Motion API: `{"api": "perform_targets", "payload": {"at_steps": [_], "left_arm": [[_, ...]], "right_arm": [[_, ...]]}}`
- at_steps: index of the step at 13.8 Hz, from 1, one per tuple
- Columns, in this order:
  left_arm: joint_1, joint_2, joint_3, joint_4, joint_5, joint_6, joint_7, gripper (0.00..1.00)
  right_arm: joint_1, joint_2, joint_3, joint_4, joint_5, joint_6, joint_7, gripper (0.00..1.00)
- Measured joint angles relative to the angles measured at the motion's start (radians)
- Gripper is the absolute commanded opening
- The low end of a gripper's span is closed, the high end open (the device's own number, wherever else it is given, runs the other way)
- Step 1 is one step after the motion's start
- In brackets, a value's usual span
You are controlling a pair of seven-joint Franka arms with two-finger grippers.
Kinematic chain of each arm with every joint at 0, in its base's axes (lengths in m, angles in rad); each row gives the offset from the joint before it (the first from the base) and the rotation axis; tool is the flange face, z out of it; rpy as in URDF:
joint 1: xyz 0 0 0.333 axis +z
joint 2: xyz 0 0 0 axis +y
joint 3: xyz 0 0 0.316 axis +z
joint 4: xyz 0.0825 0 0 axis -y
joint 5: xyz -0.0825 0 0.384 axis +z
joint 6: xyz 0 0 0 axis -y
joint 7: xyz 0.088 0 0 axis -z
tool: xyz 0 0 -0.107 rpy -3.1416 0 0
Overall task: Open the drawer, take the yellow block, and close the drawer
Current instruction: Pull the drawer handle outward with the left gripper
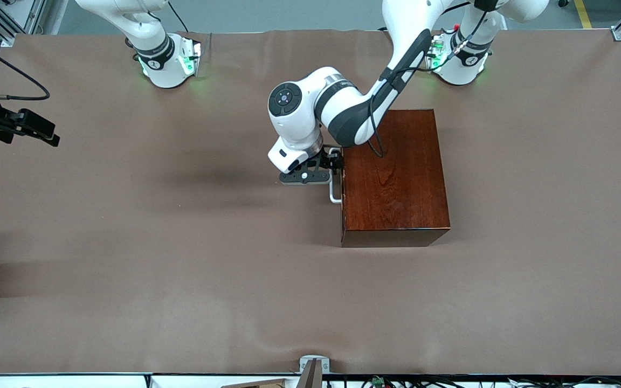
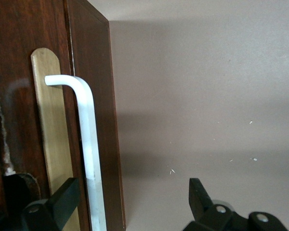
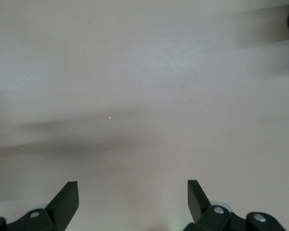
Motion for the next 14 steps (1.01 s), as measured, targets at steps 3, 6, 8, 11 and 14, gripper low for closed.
{"api": "perform_targets", "payload": {"at_steps": [3,6,8,11,14], "left_arm": [[0.0,0.004,-0.001,-0.004,0.001,0.019,0.0,1.0],[0.003,0.027,0.002,-0.012,0.004,0.054,0.0,1.0],[0.005,0.033,0.003,-0.012,0.005,0.064,0.0,1.0],[0.004,0.033,0.003,-0.012,0.005,0.073,-0.001,1.0],[0.001,0.033,0.001,-0.012,0.005,0.081,-0.002,1.0]], "right_arm": [[0.0,0.0,0.0,0.0,0.0,0.0,0.0,1.0],[0.0,0.0,0.0,0.0,0.0,0.0,0.0,1.0],[0.0,0.0,0.0,0.0,0.0,0.0,0.0,1.0],[0.0,0.0,0.0,0.0,0.0,0.0,0.0,1.0],[0.0,0.0,0.0,0.0,0.0,0.0,0.0,1.0]]}}
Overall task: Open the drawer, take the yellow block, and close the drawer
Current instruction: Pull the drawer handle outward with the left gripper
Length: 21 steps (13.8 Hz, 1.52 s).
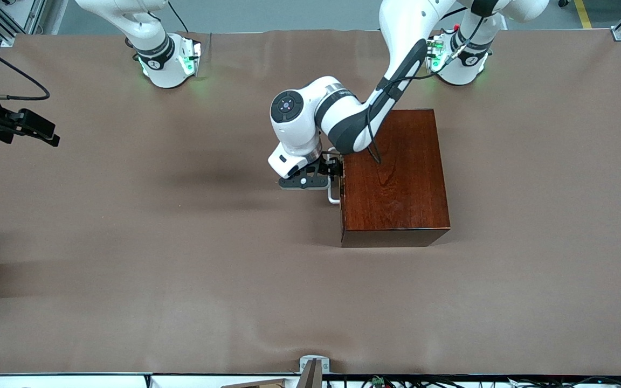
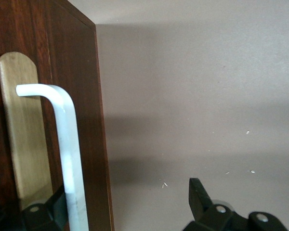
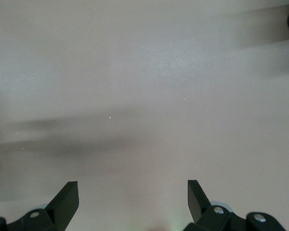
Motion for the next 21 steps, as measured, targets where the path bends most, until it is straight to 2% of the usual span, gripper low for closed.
{"api": "perform_targets", "payload": {"at_steps": [13,21], "left_arm": [[-0.022,0.004,-0.006,0.0,-0.002,0.09,-0.004,1.0],[-0.028,0.005,-0.005,0.004,-0.048,0.144,-0.004,1.0]], "right_arm": [[0.0,0.0,0.0,0.0,0.0,0.0,0.0,1.0],[0.0,0.0,0.0,0.0,0.0,0.0,0.0,1.0]]}}
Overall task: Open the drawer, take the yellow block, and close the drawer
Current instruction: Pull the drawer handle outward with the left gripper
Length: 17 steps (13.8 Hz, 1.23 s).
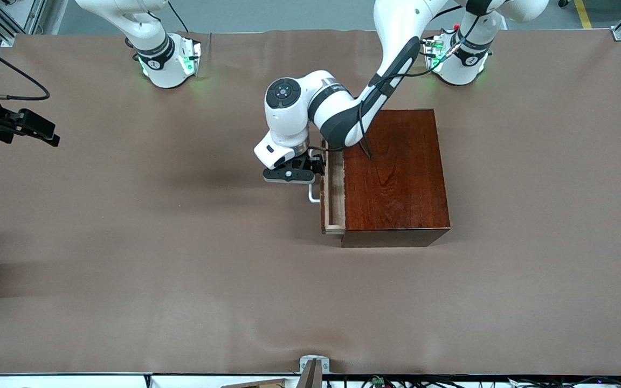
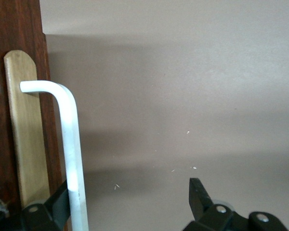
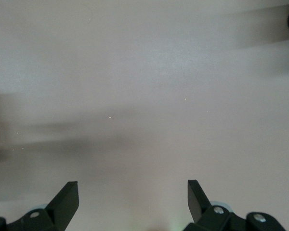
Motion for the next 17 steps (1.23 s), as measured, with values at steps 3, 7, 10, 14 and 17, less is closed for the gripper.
{"api": "perform_targets", "payload": {"at_steps": [3,7,10,14,17], "left_arm": [[0.0,0.0,0.002,0.001,-0.007,0.0,0.0,1.0],[0.0,0.0,0.002,0.001,-0.008,0.0,0.0,1.0],[-0.001,0.0,0.003,0.002,-0.008,0.0,0.0,1.0],[-0.003,0.0,0.001,0.011,-0.008,-0.022,0.0,1.0],[-0.004,0.0,0.0,0.014,-0.009,-0.028,0.0,1.0]], "right_arm": [[0.0,0.0,0.0,0.0,0.0,0.0,0.0,1.0],[0.0,0.0,0.0,0.0,0.0,0.0,0.0,1.0],[0.0,0.0,0.0,0.0,0.0,0.0,0.0,1.0],[0.0,0.0,0.0,0.0,0.0,0.0,0.0,1.0],[0.0,0.0,0.0,0.0,0.0,0.0,0.0,1.0]]}}
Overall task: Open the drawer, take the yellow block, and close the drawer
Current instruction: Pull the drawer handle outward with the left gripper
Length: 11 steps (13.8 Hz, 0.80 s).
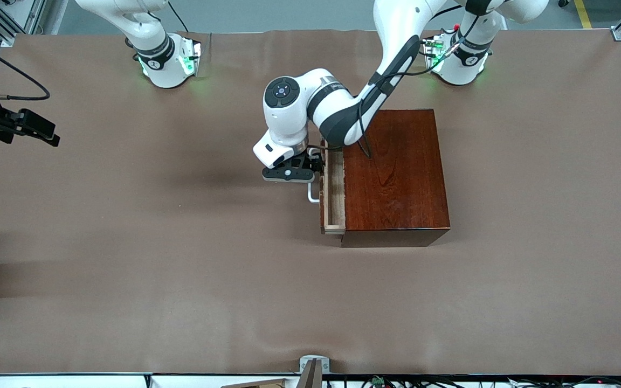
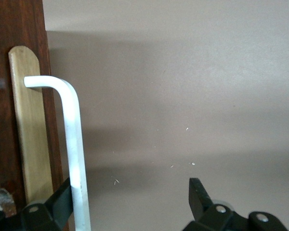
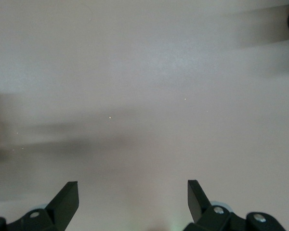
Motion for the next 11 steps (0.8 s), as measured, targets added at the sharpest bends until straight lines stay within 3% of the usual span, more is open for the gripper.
{"api": "perform_targets", "payload": {"at_steps": [11], "left_arm": [[-0.016,0.0,-0.006,0.022,-0.017,0.041,0.0,1.0]], "right_arm": [[0.0,0.0,0.0,0.0,0.0,0.0,0.0,1.0]]}}
